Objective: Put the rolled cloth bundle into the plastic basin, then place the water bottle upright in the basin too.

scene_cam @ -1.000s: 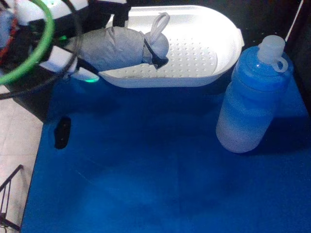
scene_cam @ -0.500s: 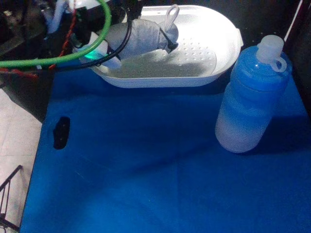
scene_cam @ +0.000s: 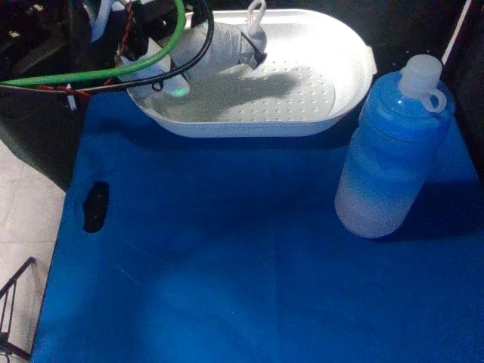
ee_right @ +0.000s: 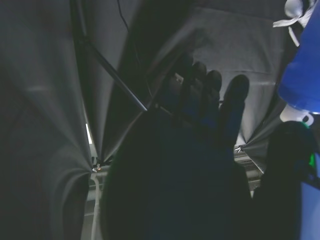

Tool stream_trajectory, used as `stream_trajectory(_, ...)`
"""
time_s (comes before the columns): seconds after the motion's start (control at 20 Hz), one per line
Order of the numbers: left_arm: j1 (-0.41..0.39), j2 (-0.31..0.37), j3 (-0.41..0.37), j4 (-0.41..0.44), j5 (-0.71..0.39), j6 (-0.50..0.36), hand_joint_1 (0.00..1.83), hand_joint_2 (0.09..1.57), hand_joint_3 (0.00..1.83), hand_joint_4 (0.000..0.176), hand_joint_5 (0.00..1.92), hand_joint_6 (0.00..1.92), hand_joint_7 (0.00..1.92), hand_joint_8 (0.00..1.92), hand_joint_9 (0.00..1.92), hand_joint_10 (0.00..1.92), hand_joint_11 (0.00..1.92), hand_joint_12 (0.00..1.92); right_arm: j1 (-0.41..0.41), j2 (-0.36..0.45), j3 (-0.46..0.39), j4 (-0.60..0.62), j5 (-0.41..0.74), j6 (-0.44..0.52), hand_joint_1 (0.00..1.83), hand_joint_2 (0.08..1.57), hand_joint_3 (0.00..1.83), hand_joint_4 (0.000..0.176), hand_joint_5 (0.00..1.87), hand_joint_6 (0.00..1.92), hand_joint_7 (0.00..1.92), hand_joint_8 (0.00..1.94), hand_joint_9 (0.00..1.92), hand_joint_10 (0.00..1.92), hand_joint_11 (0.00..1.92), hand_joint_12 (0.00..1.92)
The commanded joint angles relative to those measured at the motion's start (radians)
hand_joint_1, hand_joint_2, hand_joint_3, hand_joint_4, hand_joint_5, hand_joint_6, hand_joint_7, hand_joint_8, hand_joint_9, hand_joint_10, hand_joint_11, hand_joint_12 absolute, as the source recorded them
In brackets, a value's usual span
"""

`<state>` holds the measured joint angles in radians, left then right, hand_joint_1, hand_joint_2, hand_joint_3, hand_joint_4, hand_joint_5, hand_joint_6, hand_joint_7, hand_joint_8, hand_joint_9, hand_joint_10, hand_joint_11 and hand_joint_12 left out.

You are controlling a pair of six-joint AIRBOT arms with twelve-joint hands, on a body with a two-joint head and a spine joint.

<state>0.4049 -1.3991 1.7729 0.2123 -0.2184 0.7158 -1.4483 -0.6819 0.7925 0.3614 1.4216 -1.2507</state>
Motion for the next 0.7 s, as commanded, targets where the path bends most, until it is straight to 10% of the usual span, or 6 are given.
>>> stream_trajectory(0.0, -0.017, -0.008, 0.013, -0.020, -0.109, -0.003, 1.71, 1.13, 0.00, 0.176, 0.76, 1.92, 0.99, 1.92, 1.21, 1.92, 1.39, 1.92, 0.012, -0.001, 0.008, 0.007, 0.124, 0.011, 0.22, 1.51, 0.00, 0.036, 0.35, 0.00, 0.18, 0.00, 0.15, 0.01, 0.01, 0.27)
stream_trajectory(0.45, -0.003, -0.067, 0.085, -0.096, -0.110, -0.004, 1.32, 1.13, 0.00, 0.176, 0.76, 1.92, 0.98, 1.92, 1.18, 1.92, 1.32, 1.92, 0.016, -0.006, 0.018, 0.003, 0.125, 0.020, 0.20, 1.51, 0.00, 0.019, 0.37, 0.00, 0.20, 0.00, 0.17, 0.00, 0.00, 0.36)
stream_trajectory(0.55, -0.003, -0.067, 0.083, -0.097, -0.114, -0.005, 1.09, 1.09, 0.00, 0.086, 0.75, 1.52, 0.83, 1.82, 1.01, 1.92, 1.16, 1.92, 0.016, -0.008, 0.018, 0.003, 0.125, 0.020, 0.23, 1.50, 0.00, 0.015, 0.37, 0.00, 0.20, 0.00, 0.17, 0.00, 0.00, 0.39)
stream_trajectory(0.6, -0.003, -0.067, 0.082, -0.097, -0.116, -0.005, 1.03, 1.12, 0.00, 0.132, 0.90, 1.18, 0.78, 1.77, 0.95, 1.92, 1.12, 1.92, 0.016, -0.009, 0.018, 0.003, 0.125, 0.020, 0.24, 1.51, 0.00, 0.015, 0.37, 0.00, 0.21, 0.00, 0.17, 0.00, 0.00, 0.36)
stream_trajectory(0.65, -0.003, -0.067, 0.082, -0.097, -0.117, -0.005, 0.88, 1.03, 0.00, 0.071, 0.80, 0.62, 0.65, 1.21, 0.75, 1.60, 0.86, 1.87, 0.016, -0.009, 0.018, 0.003, 0.125, 0.020, 0.25, 1.51, 0.00, 0.013, 0.37, 0.00, 0.21, 0.00, 0.15, 0.00, 0.00, 0.33)
